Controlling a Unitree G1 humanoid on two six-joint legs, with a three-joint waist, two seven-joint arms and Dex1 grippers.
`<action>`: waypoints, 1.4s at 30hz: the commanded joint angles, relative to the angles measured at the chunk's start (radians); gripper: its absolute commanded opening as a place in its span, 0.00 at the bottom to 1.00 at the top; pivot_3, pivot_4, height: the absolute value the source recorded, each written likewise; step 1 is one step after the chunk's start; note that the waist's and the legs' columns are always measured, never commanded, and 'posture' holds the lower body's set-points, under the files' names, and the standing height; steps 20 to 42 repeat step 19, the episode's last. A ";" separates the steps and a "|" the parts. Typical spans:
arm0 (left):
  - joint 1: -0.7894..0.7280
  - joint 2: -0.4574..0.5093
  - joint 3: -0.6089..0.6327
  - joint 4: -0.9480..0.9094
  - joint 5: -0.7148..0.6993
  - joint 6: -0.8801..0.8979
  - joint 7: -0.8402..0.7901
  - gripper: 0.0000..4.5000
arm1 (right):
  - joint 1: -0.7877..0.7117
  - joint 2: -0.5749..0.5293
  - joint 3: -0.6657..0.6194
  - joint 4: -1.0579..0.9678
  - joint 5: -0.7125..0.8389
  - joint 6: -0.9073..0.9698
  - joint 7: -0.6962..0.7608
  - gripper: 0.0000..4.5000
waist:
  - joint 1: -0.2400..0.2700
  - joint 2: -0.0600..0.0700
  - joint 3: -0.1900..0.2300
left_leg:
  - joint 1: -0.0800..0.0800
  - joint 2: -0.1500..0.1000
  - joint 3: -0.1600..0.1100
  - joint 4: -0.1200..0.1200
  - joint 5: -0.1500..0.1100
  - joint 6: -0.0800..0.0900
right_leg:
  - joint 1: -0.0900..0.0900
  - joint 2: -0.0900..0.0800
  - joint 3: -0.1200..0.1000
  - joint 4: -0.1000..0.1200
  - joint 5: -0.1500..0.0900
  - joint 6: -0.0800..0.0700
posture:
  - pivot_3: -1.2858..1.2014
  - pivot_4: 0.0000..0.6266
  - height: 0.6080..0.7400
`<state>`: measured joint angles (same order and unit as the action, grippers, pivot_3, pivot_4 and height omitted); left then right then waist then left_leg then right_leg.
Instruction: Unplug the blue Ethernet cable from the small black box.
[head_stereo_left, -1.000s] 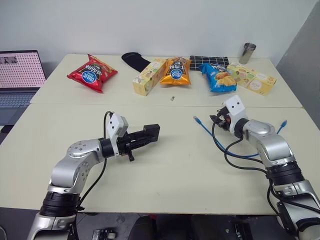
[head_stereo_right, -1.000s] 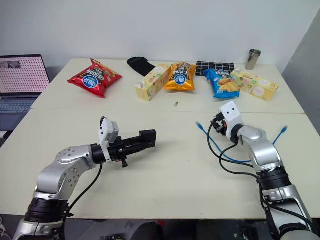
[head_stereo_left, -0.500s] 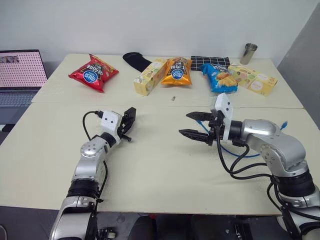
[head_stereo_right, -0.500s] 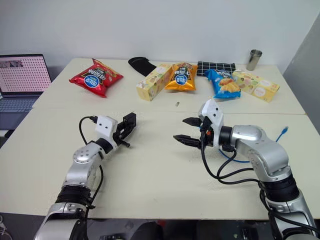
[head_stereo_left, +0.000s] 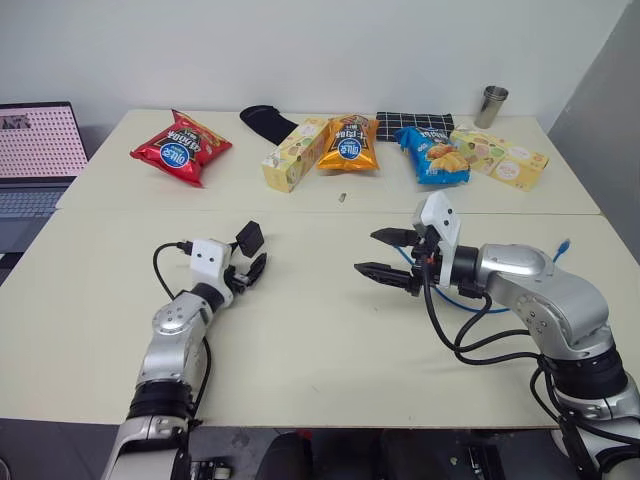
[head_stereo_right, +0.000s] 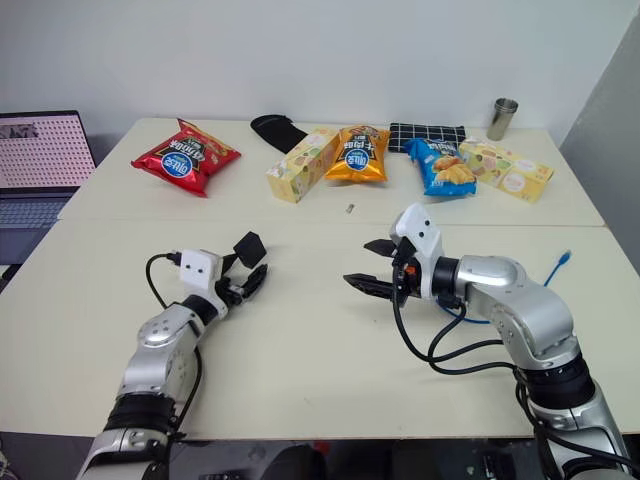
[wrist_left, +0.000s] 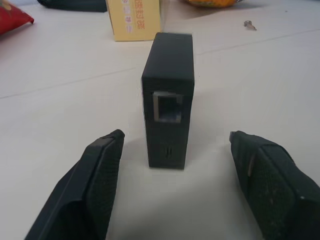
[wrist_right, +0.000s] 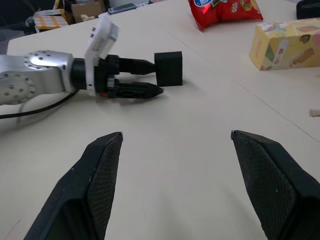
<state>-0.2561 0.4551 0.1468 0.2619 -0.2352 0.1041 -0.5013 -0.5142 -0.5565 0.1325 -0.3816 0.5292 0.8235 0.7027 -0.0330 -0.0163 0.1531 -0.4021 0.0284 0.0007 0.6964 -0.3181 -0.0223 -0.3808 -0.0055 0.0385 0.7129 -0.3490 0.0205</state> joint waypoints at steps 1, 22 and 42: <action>0.079 0.104 0.024 -0.233 -0.036 0.184 -0.047 0.78 | 0.044 -0.043 -0.070 -0.048 0.005 -0.006 -0.002 0.81 | 0.001 0.000 0.000 | 0.000 0.000 0.000 0.000 0.000 0.000 | 0.000 0.000 0.000 0.000 0.000 0.000 | 0.52 0.24 1.00; 0.071 0.458 0.117 -0.513 -0.269 0.460 -0.405 0.78 | 0.232 -0.265 -0.307 -0.041 0.091 -0.050 0.155 0.81 | 0.005 0.000 0.001 | 0.001 -0.001 0.000 -0.001 -0.001 0.002 | 0.003 0.000 0.001 -0.004 0.000 0.000 | 0.52 0.24 1.00; 0.071 0.458 0.117 -0.513 -0.269 0.460 -0.405 0.78 | 0.232 -0.265 -0.307 -0.041 0.091 -0.050 0.155 0.81 | 0.005 0.000 0.001 | 0.001 -0.001 0.000 -0.001 -0.001 0.002 | 0.003 0.000 0.001 -0.004 0.000 0.000 | 0.52 0.24 1.00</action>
